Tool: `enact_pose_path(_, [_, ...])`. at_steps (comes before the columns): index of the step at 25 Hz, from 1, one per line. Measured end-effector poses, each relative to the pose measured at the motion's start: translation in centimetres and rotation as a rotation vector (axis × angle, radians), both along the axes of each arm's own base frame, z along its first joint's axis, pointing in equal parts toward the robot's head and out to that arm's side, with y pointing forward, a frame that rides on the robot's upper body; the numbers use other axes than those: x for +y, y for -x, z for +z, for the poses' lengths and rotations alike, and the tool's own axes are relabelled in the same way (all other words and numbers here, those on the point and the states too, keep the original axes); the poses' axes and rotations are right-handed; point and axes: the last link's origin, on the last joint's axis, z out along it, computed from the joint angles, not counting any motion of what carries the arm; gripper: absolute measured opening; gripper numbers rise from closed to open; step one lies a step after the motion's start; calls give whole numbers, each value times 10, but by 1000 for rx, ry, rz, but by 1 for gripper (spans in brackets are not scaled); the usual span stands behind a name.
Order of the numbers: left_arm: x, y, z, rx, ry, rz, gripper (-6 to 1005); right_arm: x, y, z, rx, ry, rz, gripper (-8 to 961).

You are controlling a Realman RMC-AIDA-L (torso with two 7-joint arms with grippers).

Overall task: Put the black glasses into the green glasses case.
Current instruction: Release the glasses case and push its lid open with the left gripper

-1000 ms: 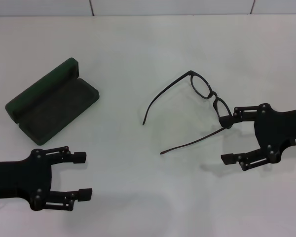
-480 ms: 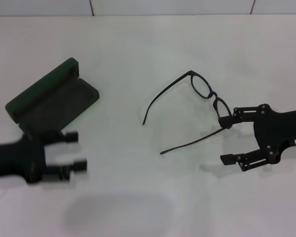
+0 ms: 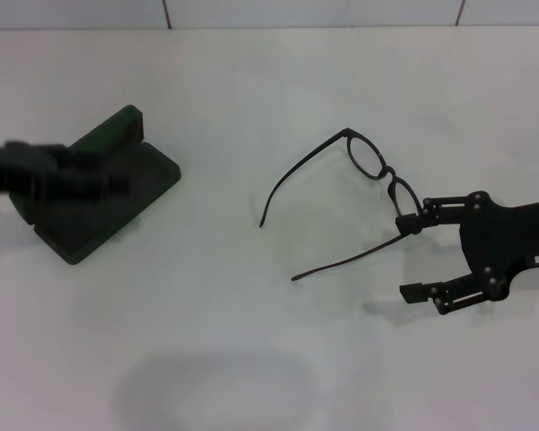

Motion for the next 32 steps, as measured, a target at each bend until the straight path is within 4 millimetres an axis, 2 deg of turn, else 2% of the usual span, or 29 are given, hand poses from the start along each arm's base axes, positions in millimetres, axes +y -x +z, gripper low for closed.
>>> enact_pose_path(4, [30,-31,14,199,-13,23,879,0,1,-1,2,3,-2,854])
enact_pose_path(7, [51,-50,14,337,1,15,879,0,1,-1,2,5,-3,854])
enact_pose_path(9, [60,-55,12,393,10,13,879,0,2,-2,2,6,-1,855])
enact_pose_path(15, [73,-41,-3,525,33,51,879,3,8,-6,-5,11,16,855])
enact_pose_path(22, [77,-33,-10,555,33,43,879,2,6,-8,-12,14,13,854])
enact_pose_path(28, [72,-35,-18,575,61,-43,784,1,5,-8,-15,14,10,854])
enact_pose_path(30, [71,-35,-20,578,64,-53,550,1,5,-9,-14,15,10,854])
enact_pose_path(32, [71,-35,-20,576,63,-53,478,1,5,-9,-14,16,10,854])
